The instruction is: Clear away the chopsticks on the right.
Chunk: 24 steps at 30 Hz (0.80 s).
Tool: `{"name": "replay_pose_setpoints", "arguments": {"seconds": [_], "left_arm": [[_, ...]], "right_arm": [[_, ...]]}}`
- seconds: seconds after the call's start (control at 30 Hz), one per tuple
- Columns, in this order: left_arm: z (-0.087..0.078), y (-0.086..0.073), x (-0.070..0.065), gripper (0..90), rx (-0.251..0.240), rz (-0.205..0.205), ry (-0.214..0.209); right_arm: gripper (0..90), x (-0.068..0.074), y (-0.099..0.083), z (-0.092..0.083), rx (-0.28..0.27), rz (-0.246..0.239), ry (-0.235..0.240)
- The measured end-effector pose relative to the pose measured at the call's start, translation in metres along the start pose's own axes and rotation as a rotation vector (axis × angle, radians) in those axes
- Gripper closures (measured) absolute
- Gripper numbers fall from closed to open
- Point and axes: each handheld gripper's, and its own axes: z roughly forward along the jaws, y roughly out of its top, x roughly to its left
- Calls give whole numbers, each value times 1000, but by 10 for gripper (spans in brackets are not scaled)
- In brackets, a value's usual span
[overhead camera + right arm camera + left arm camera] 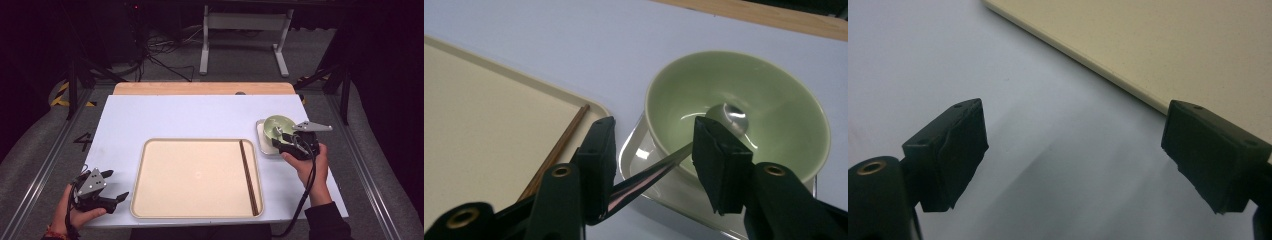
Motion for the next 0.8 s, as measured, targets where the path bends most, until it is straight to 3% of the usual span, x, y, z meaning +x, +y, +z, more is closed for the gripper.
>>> {"name": "replay_pose_setpoints", "arguments": {"seconds": [0.13,0.23,0.3,0.8], "left_arm": [[0,-1,0,120,4,-2,0],[0,-1,0,120,3,2,-2],[1,-1,0,120,5,3,-4],[1,0,-2,118,5,12,-15]], "right_arm": [[549,-2,-5,0,44,-10,2],[608,-5,-8,-4,60,-21,-7],[635,-10,-9,-7,69,-27,-33],[776,-37,-17,-7,102,41,-28]]}}
